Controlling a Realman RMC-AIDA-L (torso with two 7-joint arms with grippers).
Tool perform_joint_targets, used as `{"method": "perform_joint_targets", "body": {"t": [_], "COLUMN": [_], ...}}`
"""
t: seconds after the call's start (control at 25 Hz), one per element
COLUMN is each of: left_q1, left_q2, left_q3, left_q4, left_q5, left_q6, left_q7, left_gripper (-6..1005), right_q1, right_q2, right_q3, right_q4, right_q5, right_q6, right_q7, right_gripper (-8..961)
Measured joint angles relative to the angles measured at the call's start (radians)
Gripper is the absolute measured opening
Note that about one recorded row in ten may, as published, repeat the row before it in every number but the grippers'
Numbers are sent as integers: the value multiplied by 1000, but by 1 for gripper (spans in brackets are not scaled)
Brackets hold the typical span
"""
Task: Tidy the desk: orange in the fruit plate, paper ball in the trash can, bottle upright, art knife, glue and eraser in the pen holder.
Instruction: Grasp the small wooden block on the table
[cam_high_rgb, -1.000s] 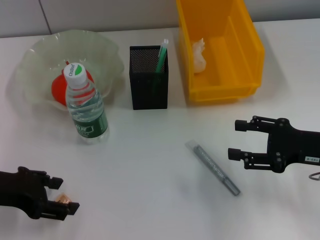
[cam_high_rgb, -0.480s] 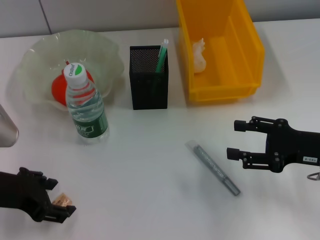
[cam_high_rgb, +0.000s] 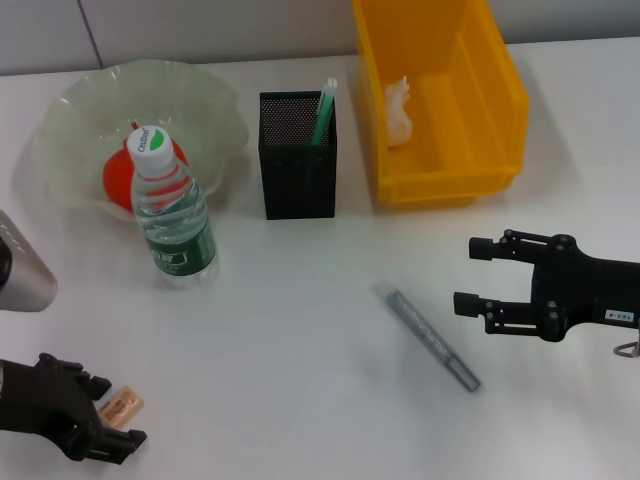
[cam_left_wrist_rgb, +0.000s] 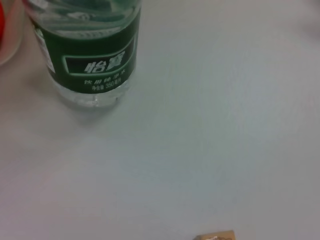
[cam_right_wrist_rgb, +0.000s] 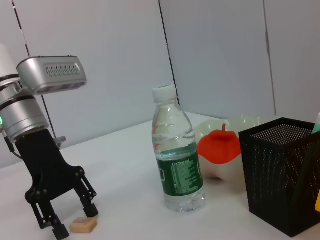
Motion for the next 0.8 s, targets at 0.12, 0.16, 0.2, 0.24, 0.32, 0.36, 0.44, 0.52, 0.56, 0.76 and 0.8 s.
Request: {"method": "perform_joint_targets", "body": {"t": [0.12,0.16,0.2,0.24,0.32,0.36,0.44,0.52,0.56,0.76,0.8], "left_q1": [-4,-5,-5,-4,-2,-1,1,-1,-3,1,3], "left_q2": [0,0,0,0,0,0,0,0,0,0,0], "left_q3": [9,9,10,10,12,17,36,54,60,69,72], "left_q4": [3,4,6,7,10,10,11,13,14,25,27], "left_q5": [8,8,8,9,9,10,23,43,51,57,58], "left_q6": [-5,-6,-8,-9,-16,-21,-35,-43,-43,-43,-43], "left_q7": [-14,-15,-15,-16,-17,-19,-24,-33,-38,-49,-50], "left_gripper": [687,685,683,681,675,672,665,657,654,566,527], "right_q1": [1,2,2,2,1,0,-2,-3,-3,-3,-3], "right_q2": [0,0,-1,-1,-1,-1,-2,-3,-3,-6,-6], "right_q3": [0,0,0,0,0,0,0,0,0,0,0], "right_q4": [0,0,0,0,0,0,0,0,0,0,0], "right_q5": [0,0,0,0,0,-1,-1,-1,-1,-2,-2], "right_q6": [0,0,0,0,0,0,0,0,0,0,0], "right_q7": [0,0,0,0,0,0,0,0,0,0,0], "right_gripper": [769,769,769,769,769,769,769,768,768,768,768]}}
